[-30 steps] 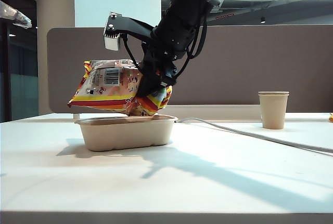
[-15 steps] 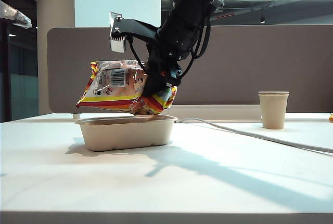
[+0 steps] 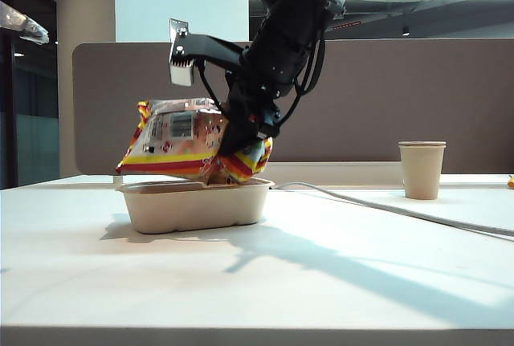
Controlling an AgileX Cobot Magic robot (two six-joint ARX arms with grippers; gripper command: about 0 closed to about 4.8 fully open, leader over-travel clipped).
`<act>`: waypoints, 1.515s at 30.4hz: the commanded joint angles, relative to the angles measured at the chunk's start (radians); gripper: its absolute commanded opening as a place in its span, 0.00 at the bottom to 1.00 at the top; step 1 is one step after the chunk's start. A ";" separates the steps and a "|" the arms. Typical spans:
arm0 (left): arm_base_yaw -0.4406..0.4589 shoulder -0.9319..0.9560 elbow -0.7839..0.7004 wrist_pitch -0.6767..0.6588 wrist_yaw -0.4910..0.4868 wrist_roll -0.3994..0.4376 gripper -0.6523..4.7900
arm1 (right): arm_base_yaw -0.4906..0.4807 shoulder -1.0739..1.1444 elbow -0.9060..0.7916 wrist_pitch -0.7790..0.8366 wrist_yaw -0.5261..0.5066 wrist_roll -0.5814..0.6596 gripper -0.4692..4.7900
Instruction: Pick up a bag of chips and put them in the box.
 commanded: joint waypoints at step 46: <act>-0.001 -0.002 0.006 0.007 0.009 0.005 0.94 | 0.007 0.014 0.013 -0.001 0.030 -0.014 0.63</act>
